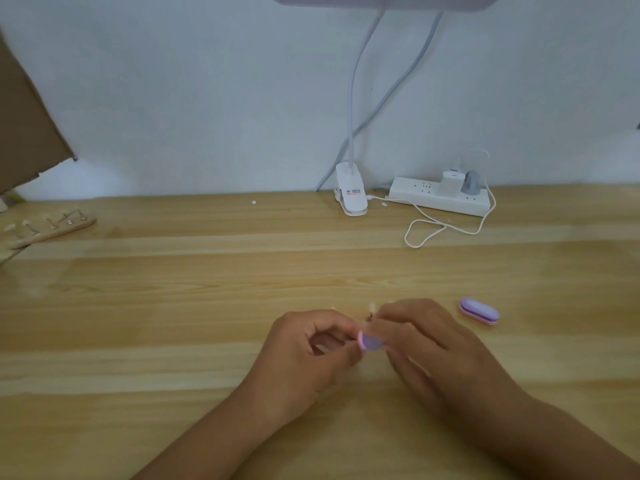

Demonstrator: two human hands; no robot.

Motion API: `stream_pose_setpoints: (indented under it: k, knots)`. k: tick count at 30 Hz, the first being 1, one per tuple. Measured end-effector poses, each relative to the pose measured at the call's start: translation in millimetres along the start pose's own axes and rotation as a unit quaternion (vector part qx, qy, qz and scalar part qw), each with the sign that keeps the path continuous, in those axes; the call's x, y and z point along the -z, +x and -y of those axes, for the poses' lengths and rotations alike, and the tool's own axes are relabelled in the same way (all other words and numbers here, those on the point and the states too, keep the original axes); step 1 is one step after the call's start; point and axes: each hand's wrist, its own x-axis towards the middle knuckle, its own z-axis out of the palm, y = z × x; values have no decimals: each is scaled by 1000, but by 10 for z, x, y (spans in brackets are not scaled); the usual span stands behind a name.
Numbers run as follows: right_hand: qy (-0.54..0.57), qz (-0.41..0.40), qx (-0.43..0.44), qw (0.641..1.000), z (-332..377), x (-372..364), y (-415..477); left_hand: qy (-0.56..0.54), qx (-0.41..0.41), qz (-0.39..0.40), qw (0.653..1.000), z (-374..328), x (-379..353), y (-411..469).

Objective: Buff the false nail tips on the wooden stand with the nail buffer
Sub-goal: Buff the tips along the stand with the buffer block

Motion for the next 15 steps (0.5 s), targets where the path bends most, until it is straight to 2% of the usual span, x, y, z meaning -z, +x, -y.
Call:
stream_pose_setpoints:
  k: [4,7,9,12,15]
  knots:
    - [29,-32,-53,998,-63,43,1,2,6,-13,1000,8,4,9]
    - [51,-35,-10,998,56,-37,3,4,-8,0,1000,-31,-5,1]
    - [21,-22,8,999,57,-56,-14,14,-10,-2,1000,-39,-10,-5]
    - [-27,-19,-59,998,-89,23,-5,10,1,-22,1000,-48,2,-13]
    - [13,-53,-99,994,-75,59,28,6,-7,-30,1000,-55,6,-5]
